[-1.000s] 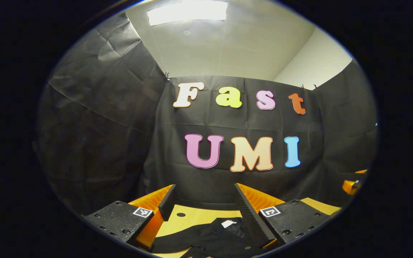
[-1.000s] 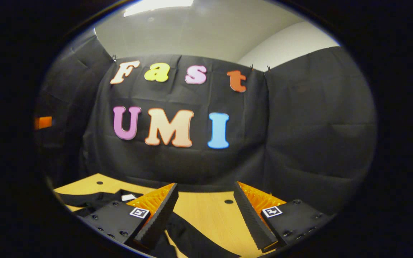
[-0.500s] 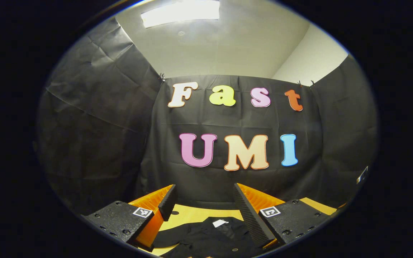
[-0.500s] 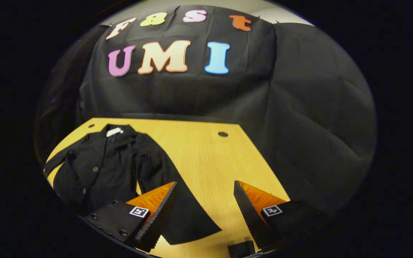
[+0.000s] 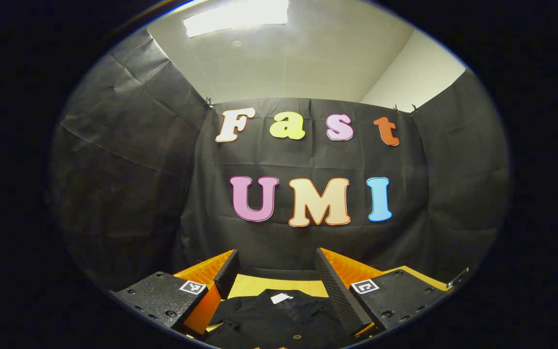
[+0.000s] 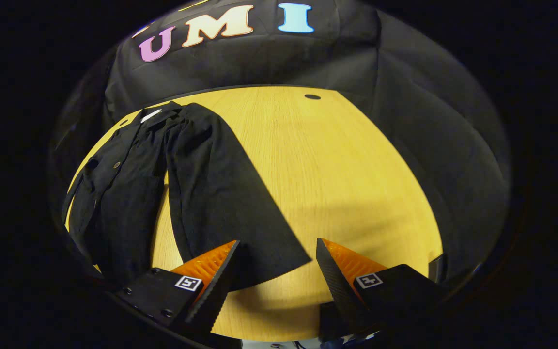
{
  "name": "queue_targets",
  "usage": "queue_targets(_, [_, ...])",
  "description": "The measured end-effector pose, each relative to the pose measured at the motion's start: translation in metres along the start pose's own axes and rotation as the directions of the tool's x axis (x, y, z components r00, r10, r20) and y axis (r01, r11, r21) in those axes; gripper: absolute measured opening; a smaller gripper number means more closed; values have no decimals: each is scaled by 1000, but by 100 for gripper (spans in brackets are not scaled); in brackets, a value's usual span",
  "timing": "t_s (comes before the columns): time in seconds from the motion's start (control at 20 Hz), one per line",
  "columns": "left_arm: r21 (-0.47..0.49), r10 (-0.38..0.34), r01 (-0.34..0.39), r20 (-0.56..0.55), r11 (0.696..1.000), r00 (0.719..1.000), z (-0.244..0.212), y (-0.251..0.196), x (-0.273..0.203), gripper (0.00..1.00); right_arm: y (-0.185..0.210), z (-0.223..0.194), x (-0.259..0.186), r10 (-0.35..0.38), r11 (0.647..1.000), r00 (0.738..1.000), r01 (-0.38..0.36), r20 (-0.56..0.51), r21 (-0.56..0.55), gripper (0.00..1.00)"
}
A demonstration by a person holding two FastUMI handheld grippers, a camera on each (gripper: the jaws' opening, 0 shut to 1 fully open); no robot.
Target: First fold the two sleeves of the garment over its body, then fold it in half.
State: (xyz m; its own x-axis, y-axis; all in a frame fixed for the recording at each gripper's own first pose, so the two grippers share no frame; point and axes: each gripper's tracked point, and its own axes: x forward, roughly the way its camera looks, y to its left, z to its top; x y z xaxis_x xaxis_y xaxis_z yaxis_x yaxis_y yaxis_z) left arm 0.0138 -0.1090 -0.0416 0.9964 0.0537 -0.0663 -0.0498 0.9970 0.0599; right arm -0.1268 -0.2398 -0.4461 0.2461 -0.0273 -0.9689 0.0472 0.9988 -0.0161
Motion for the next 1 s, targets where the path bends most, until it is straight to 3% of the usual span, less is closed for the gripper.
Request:
queue_targets(0.15, [-52,-61,61,-13,997,998,-2,-32,10,92,5,1,2,11,1000,1000,-12,16,28,89])
queue_targets(0.35, [-109,-173,167,-43,980,984,-8,-86,26,92,16,3,4,13,999,995,-17,101,35,16])
queue_targets(0.4, [-117,-198,191,-52,975,979,-9,-98,29,92,16,2,5,7,999,994,-11,110,39,9])
queue_targets(0.6, [-146,-269,262,-31,954,963,2,-129,32,93,15,1,6,45,989,993,-60,110,136,4])
queue_targets(0.75, [-124,-263,258,-21,958,965,7,-123,26,92,18,1,7,80,974,991,-101,109,205,4])
queue_targets(1.0, [-64,-230,230,4,971,973,22,-111,25,92,23,5,2,87,983,988,-106,128,149,3])
